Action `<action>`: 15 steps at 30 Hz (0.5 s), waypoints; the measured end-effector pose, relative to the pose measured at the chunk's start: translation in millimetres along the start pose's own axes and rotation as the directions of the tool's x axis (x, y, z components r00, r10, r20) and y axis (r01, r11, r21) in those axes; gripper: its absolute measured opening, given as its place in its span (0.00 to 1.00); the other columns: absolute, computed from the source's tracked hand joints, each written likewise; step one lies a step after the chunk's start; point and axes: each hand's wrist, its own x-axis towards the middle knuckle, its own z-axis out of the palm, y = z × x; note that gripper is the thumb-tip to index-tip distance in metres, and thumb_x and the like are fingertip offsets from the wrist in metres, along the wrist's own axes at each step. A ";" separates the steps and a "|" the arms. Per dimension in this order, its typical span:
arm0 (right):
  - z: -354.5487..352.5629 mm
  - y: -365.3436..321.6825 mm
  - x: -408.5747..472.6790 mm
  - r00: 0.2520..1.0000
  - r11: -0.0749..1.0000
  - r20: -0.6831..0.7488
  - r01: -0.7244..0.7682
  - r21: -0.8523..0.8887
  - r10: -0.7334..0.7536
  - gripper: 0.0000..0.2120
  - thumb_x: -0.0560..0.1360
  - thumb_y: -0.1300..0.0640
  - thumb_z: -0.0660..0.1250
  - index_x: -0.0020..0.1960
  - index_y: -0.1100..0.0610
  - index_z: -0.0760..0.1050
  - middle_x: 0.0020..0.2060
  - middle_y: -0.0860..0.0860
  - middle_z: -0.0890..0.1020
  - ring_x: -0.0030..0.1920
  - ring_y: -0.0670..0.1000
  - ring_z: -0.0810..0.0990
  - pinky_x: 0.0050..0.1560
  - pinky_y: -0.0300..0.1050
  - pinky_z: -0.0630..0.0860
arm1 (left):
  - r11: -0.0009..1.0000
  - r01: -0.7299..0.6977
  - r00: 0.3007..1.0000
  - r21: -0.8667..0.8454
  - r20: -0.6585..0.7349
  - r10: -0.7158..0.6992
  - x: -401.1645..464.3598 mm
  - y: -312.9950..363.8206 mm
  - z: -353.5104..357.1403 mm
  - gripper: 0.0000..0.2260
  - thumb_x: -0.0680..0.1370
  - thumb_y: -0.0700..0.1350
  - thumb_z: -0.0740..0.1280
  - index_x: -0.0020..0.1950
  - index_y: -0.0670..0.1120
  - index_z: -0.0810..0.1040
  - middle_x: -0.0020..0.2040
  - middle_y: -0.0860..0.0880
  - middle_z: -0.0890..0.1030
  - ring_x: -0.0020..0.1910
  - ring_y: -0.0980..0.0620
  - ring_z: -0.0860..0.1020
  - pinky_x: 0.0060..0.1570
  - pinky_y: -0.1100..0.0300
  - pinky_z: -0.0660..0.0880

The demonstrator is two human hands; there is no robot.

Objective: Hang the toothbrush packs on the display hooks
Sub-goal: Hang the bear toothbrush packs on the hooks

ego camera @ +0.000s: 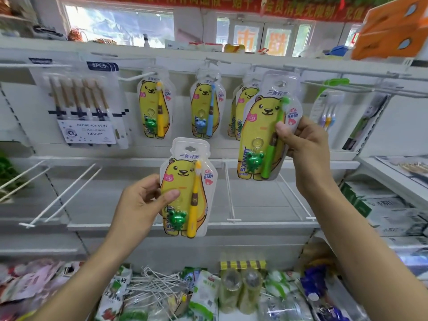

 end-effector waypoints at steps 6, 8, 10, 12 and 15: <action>1.1 7.5 -6.0 0.999 0.991 -0.028 0.036 0.126 -0.033 0.09 0.80 0.68 0.61 0.53 0.57 0.77 0.43 0.45 0.86 0.45 0.43 0.84 0.45 0.37 0.79 | 1.000 0.025 1.000 -0.015 -0.017 -0.026 0.7 -5.8 10.2 0.09 0.72 0.46 0.71 0.49 0.58 0.84 0.49 0.50 0.87 0.45 0.47 0.83 0.41 0.65 0.78; 2.8 8.1 -5.7 0.999 0.982 -0.029 0.042 0.186 -0.037 0.09 0.80 0.68 0.61 0.54 0.58 0.77 0.43 0.45 0.87 0.46 0.44 0.85 0.46 0.38 0.80 | 0.999 0.045 0.999 -0.010 -0.017 -0.045 0.9 -9.5 14.0 0.07 0.73 0.49 0.73 0.50 0.57 0.84 0.49 0.50 0.87 0.47 0.45 0.83 0.42 0.64 0.79; 5.0 10.2 -5.9 0.999 0.973 -0.027 0.043 0.228 -0.038 0.09 0.81 0.69 0.60 0.56 0.61 0.75 0.44 0.46 0.87 0.46 0.45 0.85 0.47 0.39 0.80 | 0.998 0.060 0.998 -0.014 -0.025 -0.060 0.6 -11.3 18.0 0.07 0.73 0.50 0.74 0.51 0.55 0.84 0.49 0.49 0.87 0.47 0.44 0.83 0.42 0.63 0.79; 5.3 14.2 -6.0 0.999 0.965 -0.037 0.043 0.260 -0.035 0.10 0.81 0.69 0.60 0.60 0.63 0.74 0.44 0.46 0.87 0.46 0.45 0.85 0.46 0.39 0.80 | 0.997 0.072 0.997 -0.026 -0.032 -0.072 0.8 -12.6 22.1 0.08 0.73 0.51 0.75 0.51 0.54 0.84 0.49 0.49 0.87 0.47 0.45 0.83 0.42 0.64 0.79; 1.3 16.4 -3.2 0.999 0.963 -0.038 0.044 0.266 -0.035 0.10 0.81 0.69 0.59 0.61 0.63 0.73 0.45 0.46 0.87 0.46 0.46 0.85 0.46 0.39 0.80 | 0.995 0.089 0.995 -0.051 -0.034 -0.090 2.9 -14.7 28.5 0.10 0.72 0.48 0.75 0.52 0.50 0.84 0.49 0.49 0.87 0.48 0.48 0.84 0.43 0.65 0.79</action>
